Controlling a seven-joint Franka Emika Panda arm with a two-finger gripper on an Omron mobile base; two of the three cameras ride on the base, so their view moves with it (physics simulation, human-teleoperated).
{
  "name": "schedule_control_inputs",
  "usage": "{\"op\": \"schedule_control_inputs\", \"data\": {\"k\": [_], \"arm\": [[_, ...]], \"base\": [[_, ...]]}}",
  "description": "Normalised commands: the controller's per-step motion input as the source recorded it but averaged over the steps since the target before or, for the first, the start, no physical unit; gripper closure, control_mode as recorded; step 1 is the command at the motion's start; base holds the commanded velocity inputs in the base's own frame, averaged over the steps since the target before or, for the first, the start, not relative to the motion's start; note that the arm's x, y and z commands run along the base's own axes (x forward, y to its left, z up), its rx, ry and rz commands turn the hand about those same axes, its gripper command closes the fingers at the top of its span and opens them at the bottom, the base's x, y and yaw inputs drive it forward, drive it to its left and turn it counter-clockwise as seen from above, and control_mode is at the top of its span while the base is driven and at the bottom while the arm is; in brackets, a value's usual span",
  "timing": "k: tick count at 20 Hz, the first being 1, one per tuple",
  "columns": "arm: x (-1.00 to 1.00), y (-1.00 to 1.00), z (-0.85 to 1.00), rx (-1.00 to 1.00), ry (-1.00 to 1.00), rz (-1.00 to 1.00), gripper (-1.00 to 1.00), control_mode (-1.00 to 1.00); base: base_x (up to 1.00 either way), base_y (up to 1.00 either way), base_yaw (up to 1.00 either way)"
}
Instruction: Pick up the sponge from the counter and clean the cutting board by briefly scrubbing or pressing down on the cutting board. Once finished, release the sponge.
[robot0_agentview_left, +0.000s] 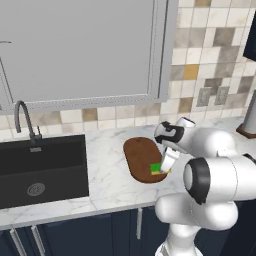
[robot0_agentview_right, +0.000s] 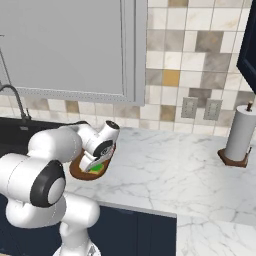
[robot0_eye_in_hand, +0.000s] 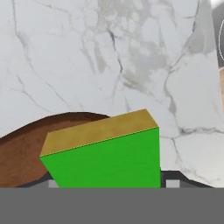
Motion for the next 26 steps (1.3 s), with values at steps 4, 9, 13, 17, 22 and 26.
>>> {"op": "schedule_control_inputs", "data": {"k": [4, 9, 13, 17, 22, 26], "arm": [[0.06, 0.00, -0.14, 0.00, 0.00, 0.00, 1.00, -1.00], [0.07, 0.00, -0.12, 0.00, 0.00, 0.00, 1.00, -1.00], [0.14, 0.00, -0.08, 0.00, 0.00, 0.00, 1.00, -1.00], [0.28, 0.00, -0.08, 0.00, 0.00, 0.00, 1.00, -1.00], [0.40, 0.00, -0.05, 0.00, 0.00, 0.00, 1.00, -1.00], [0.48, 0.00, -0.03, 0.00, 0.00, 0.00, 1.00, -1.00]], "base": [[0.00, 0.00, 0.00], [0.00, 0.00, 0.00], [0.00, 0.00, 0.00], [0.00, 0.00, 0.00], [0.00, 0.00, 0.00], [0.00, 0.00, 0.00]]}}
